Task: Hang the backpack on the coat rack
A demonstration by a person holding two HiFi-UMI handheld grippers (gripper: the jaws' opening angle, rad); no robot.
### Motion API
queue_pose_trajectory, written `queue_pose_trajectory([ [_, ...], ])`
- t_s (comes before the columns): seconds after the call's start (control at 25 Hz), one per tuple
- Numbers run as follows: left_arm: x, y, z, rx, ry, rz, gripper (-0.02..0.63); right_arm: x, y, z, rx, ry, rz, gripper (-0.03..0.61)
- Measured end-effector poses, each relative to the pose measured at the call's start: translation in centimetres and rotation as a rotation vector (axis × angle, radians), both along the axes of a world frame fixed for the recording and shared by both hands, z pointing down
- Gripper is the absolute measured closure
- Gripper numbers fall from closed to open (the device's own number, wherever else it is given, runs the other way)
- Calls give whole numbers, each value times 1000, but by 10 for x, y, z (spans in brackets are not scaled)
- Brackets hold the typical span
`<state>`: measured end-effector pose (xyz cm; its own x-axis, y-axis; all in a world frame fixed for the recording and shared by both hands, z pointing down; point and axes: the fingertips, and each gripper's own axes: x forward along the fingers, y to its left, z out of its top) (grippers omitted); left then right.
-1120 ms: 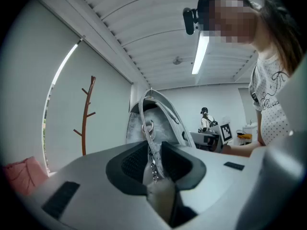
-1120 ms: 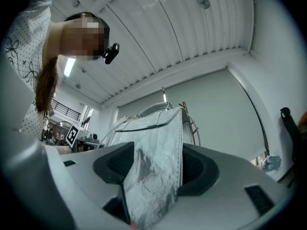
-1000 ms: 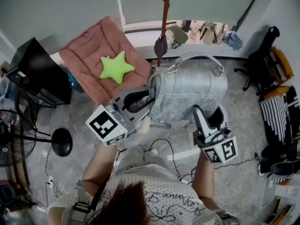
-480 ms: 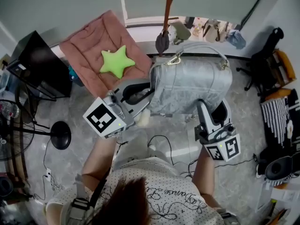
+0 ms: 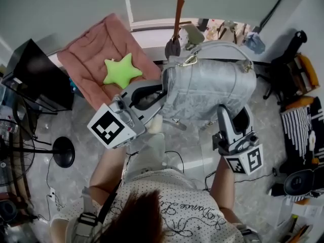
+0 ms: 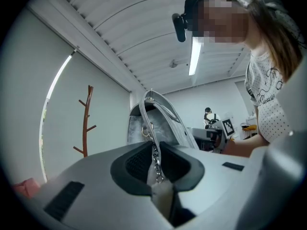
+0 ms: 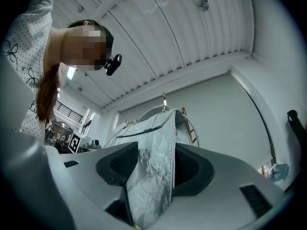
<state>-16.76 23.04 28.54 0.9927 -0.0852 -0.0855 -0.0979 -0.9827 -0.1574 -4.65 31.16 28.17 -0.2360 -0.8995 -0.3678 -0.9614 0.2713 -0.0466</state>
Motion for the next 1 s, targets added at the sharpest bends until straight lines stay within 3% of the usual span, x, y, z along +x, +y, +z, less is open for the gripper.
queue_pose_trajectory([
  [0.56,61,-183,-17,15,23,51,575,54,-171,-14,6,3,74,368],
  [1.0,65,-190,-15,18,50,48,577,58,-178,-8,19,-1,75,371],
])
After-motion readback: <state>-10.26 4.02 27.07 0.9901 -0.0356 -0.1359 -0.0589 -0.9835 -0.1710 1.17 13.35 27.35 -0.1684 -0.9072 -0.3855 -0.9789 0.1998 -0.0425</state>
